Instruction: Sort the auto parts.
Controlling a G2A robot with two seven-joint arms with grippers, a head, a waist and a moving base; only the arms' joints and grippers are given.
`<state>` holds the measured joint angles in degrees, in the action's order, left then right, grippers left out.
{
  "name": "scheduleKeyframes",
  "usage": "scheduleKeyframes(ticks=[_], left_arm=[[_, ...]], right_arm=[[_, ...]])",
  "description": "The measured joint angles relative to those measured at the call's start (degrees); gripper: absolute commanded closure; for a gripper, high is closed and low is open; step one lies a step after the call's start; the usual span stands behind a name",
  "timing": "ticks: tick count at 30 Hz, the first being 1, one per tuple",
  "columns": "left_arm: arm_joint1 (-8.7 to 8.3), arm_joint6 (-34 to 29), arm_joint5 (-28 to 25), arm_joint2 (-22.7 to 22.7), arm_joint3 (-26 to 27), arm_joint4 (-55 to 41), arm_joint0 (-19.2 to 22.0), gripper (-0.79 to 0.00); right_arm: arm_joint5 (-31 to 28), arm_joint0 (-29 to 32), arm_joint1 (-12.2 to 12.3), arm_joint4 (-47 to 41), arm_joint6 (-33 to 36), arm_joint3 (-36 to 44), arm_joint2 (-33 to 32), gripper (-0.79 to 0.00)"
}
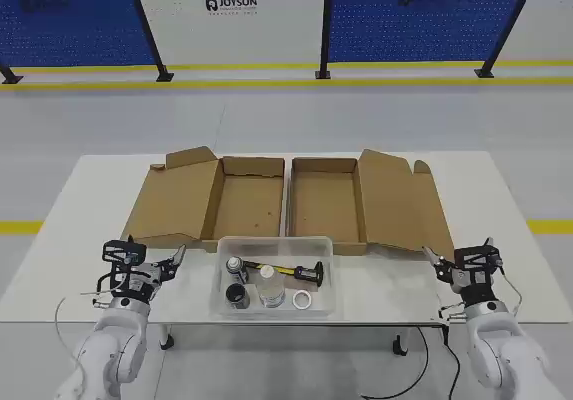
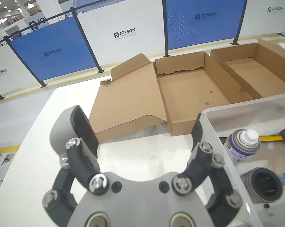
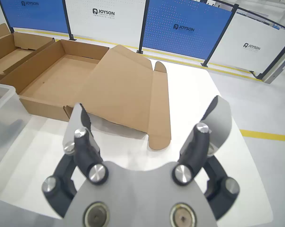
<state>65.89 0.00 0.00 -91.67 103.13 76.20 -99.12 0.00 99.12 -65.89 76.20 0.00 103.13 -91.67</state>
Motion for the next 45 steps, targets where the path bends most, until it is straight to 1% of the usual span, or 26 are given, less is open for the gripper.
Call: scheduleKeyframes(ticks=[12,17,18,21,25,28,32,39,45], left_arm=[[0.02,0.0,0.0,0.0,0.0,-0.3,0.2,-0.785],[0.11,-1.0,-2.8,0.1,1.0,-2.3,1.6,-0.785],[0.09,-1.2,-3.8,0.1,1.4,-2.4,1.8,-0.785],[-0.17,-1.0,-8.8,0.7,3.2,-0.6,2.0,-0.785],[-0.53,-1.1,-17.3,1.8,5.6,-0.5,1.4,-0.785],[-0.75,-1.3,-22.3,3.0,7.1,0.8,0.8,-0.785],[-0.89,-1.3,-26.2,5.1,7.9,2.6,0.0,-0.785],[-0.68,-3.3,-27.0,9.6,8.4,3.2,-0.2,-0.785],[-0.16,-6.4,-25.4,14.5,7.2,2.3,1.8,-0.785]], right_arm=[[0.0,0.0,0.0,0.0,0.0,0.0,0.0,-0.785],[0.0,0.0,0.0,0.0,0.0,0.0,0.0,-0.785],[0.0,0.0,0.0,0.0,0.0,0.0,0.0,-0.785],[0.0,0.0,0.0,0.0,0.0,0.0,0.0,-0.785],[0.0,0.0,0.0,0.0,0.0,0.0,0.0,-0.785],[0.0,0.0,0.0,0.0,0.0,0.0,0.0,-0.785],[0.0,0.0,0.0,0.0,0.0,0.0,0.0,-0.785],[0.0,0.0,0.0,0.0,0.0,0.0,0.0,-0.785],[0.0,0.0,0.0,0.0,0.0,0.0,0.0,-0.785]])
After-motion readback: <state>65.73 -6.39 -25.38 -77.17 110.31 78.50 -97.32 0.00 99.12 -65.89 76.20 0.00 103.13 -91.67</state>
